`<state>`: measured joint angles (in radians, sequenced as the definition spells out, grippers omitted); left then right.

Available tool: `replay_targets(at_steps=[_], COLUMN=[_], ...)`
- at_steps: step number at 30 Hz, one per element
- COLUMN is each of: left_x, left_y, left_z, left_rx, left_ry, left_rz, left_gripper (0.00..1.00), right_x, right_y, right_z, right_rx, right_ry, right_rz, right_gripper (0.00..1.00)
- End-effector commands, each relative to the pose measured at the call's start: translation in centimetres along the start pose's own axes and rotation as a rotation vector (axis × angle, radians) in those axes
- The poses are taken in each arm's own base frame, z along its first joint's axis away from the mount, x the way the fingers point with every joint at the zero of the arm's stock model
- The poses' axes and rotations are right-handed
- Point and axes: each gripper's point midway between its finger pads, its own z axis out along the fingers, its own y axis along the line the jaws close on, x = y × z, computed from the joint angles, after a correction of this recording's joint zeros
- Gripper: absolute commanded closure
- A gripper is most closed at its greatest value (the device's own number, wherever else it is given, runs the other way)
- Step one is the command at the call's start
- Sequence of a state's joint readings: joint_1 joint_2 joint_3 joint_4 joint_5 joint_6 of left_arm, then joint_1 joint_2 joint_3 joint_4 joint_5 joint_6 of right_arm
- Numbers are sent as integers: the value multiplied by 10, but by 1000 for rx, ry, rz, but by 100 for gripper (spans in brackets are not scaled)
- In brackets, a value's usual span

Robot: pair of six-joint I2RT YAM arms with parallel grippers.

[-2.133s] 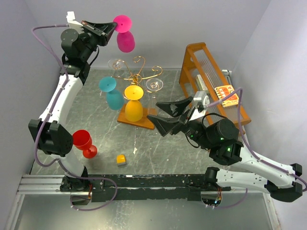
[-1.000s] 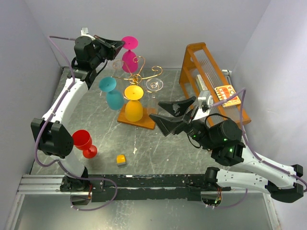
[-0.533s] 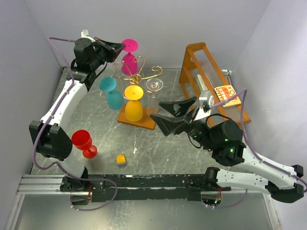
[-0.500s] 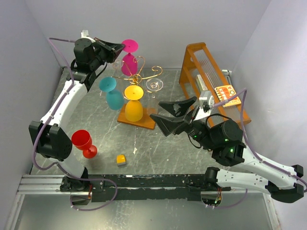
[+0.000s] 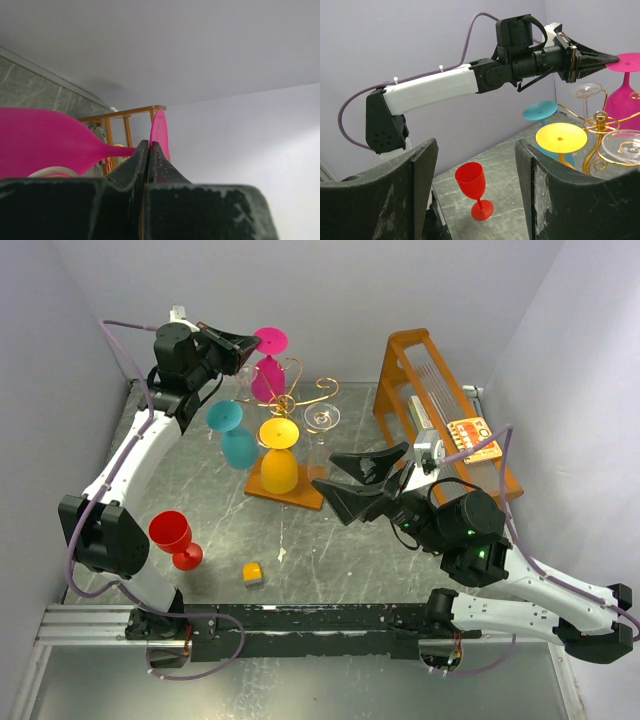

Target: Place the wine glass upside down on the wine glass rack

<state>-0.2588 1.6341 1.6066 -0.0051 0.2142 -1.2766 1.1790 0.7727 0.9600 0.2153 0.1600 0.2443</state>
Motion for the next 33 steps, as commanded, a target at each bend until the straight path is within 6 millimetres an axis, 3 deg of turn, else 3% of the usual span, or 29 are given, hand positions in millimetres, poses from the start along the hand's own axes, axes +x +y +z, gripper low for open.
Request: replay_targets(at_steps=[1,33], left_x=[6,43], left_y=[-23,-23], left_z=[-15,-28], left_rx=[59,100], left_ry=[28,122], left_rz=[40,49], left_gripper=[93,93], right_x=[-5,-5], right_y=[2,2], right_z=[-1,0], right_rx=[-12,-11], right_ry=[-22,-24], right_rz=[8,14], right_gripper=[37,37])
